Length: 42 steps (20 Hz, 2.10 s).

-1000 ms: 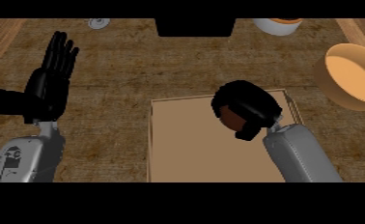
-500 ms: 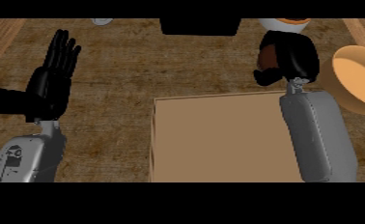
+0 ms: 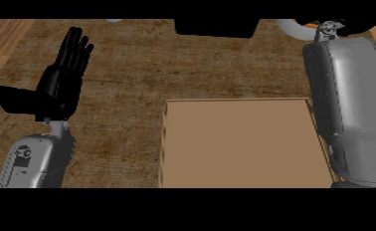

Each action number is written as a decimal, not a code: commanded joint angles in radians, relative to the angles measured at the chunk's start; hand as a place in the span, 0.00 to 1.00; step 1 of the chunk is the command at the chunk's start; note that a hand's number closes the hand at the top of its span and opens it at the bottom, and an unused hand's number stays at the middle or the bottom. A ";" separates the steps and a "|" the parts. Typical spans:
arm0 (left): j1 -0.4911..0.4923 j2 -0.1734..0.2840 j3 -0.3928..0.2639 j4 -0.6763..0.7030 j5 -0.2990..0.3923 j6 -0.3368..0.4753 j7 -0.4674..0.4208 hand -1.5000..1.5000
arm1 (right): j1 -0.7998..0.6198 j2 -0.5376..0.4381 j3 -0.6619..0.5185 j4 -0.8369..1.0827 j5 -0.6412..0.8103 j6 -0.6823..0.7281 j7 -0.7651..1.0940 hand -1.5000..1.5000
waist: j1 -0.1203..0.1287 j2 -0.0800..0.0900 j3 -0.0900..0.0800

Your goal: Pick the cupcake from the tray and place it in the pot

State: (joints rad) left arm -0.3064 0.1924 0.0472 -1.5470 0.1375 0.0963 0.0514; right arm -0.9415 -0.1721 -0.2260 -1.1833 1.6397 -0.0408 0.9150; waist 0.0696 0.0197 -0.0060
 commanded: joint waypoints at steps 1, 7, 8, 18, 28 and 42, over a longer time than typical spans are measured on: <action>0.013 -0.004 0.010 0.040 -0.005 -0.005 -0.044 0.50 | -0.154 -0.011 -0.015 0.113 0.149 -0.030 0.225 1.00 | -0.007 0.000 0.003; 0.002 0.041 0.059 0.005 0.009 0.003 0.019 0.50 | -0.223 -0.057 -0.087 0.218 0.161 0.046 0.253 1.00 | -0.047 -0.016 0.005; 0.008 0.006 0.038 0.057 -0.006 0.010 -0.023 0.50 | -0.187 -0.021 -0.078 0.216 0.174 0.000 0.282 1.00 | -0.056 -0.014 0.005; -0.024 0.013 0.058 0.026 -0.007 0.030 0.034 0.50 | 0.063 -0.189 -0.186 0.012 0.023 -0.023 0.058 1.00 | -0.079 -0.022 0.006; 0.080 0.005 0.056 -0.001 0.001 -0.025 -0.029 0.50 | 0.286 -0.289 -0.263 -0.032 -0.164 -0.112 -0.103 1.00 | -0.070 -0.021 0.006; 0.028 0.009 0.066 -0.017 0.002 -0.014 0.027 0.50 | 0.272 -0.321 -0.433 0.335 -0.512 -0.206 -0.333 0.00 | -0.063 -0.018 0.007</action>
State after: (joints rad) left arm -0.2854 0.2002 0.1172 -1.5412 0.1397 0.0861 0.0617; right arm -0.6967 -0.4856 -0.6384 -0.9026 1.2198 -0.2390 0.6812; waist 0.0068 0.0031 0.0010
